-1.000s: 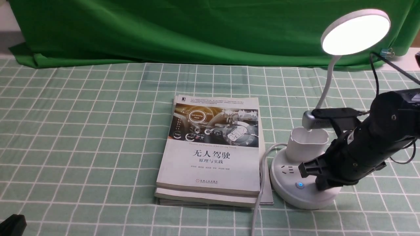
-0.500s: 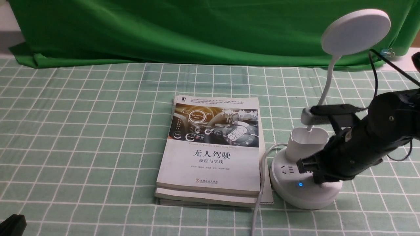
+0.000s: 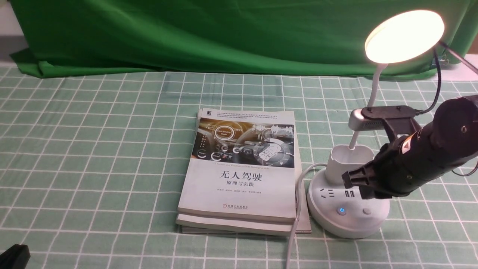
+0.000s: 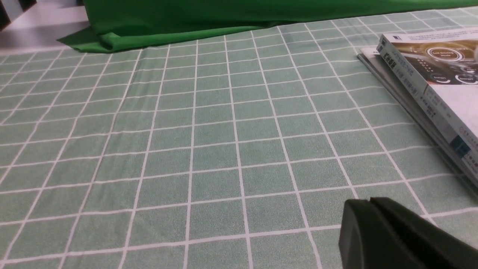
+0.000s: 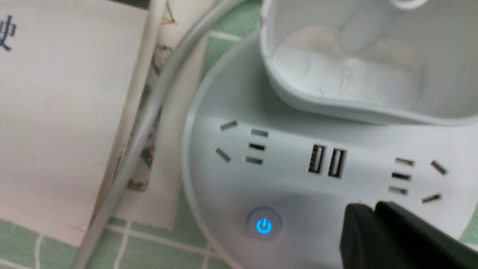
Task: Turn off the desk lamp on the blue coffee tablecloth by hand.
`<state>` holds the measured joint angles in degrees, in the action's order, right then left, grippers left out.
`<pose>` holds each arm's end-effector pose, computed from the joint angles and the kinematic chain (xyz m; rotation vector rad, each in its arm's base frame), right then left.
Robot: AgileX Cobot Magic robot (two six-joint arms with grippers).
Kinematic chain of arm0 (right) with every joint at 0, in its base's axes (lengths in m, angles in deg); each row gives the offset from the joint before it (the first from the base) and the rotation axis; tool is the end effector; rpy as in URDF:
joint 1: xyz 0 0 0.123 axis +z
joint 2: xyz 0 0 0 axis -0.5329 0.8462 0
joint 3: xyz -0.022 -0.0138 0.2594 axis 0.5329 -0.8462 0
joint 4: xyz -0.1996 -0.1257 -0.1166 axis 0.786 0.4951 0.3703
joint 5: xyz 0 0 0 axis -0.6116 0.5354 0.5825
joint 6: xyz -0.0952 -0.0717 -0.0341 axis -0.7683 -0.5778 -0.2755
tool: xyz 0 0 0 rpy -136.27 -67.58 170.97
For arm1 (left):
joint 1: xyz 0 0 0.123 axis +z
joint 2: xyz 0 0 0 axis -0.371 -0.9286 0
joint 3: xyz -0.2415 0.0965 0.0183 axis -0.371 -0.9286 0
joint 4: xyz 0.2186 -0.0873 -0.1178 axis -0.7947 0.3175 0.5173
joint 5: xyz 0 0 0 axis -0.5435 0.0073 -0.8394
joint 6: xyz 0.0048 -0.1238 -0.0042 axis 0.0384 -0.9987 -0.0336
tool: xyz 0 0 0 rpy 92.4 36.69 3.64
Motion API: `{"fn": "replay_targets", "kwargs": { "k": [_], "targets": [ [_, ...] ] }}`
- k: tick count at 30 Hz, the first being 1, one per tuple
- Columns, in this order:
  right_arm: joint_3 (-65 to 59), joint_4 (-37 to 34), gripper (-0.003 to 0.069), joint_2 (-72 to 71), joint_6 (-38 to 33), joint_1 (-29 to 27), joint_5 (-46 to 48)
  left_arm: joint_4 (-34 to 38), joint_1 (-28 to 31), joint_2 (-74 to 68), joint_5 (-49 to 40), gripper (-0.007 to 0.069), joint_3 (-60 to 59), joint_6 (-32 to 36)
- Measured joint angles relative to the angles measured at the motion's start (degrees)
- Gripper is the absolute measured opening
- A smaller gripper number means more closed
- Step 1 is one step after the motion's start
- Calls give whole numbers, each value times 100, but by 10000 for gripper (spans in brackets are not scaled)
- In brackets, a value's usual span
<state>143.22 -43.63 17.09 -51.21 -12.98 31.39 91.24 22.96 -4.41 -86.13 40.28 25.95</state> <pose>0.3052 0.1133 0.1399 -0.3429 2.7979 0.1755 0.1228 -0.0055 0.1770 0.1871 1.7782 0.0845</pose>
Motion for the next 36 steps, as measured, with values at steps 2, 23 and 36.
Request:
{"fn": "replay_targets", "kwargs": {
  "k": [2, 23, 36],
  "targets": [
    [0, 0, 47, 48, 0, 0, 71, 0, 0, 0, 0, 0, 0, 0],
    [-9, 50, 47, -4, 17, 0, 112, 0, 0, 0, 0, 0, 0, 0],
    [-253, 68, 47, -695, 29, 0, 182, 0, 0, 0, 0, 0, 0, 0]
  ]
}}
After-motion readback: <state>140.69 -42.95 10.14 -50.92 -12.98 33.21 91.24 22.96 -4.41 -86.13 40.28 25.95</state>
